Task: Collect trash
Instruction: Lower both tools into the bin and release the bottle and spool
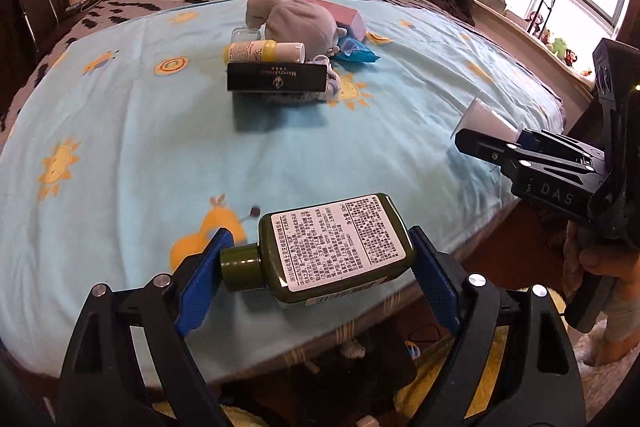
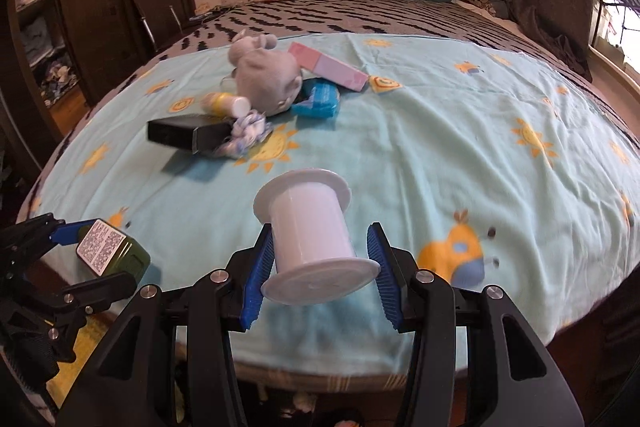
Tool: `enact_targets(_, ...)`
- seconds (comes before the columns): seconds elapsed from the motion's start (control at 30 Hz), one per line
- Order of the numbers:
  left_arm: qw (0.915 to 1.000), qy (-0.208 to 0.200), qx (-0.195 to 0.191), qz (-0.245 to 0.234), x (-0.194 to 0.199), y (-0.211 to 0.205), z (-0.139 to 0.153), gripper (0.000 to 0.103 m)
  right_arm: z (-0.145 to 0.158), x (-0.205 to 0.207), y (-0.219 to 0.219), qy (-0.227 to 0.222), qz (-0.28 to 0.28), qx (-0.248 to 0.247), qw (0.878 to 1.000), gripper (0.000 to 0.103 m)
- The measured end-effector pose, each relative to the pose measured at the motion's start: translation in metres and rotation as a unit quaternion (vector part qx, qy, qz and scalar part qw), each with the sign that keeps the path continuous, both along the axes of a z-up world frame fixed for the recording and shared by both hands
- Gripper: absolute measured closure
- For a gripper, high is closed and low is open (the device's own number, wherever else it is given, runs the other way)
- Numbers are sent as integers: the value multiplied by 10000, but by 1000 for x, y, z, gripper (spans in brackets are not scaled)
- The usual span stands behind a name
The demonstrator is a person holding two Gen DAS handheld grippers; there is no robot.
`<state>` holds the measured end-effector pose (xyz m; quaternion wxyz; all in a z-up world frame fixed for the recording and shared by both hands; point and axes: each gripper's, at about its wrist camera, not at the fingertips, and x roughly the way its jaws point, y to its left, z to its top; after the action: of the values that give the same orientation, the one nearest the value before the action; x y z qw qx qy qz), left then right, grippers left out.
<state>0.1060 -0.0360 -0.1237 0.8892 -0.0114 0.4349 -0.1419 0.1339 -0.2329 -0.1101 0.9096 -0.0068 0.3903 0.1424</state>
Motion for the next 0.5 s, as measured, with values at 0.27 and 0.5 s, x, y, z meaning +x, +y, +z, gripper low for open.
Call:
enact_targets(0.27, 9998, -75, 36, -154, -46, 5, 2, 20, -6, -50, 5, 113, 80, 108, 9998, 55)
enact_targets(0.5, 9992, 271, 62, -282, -72, 6, -26, 20, -31, -88, 6, 428, 7, 286, 9987, 55)
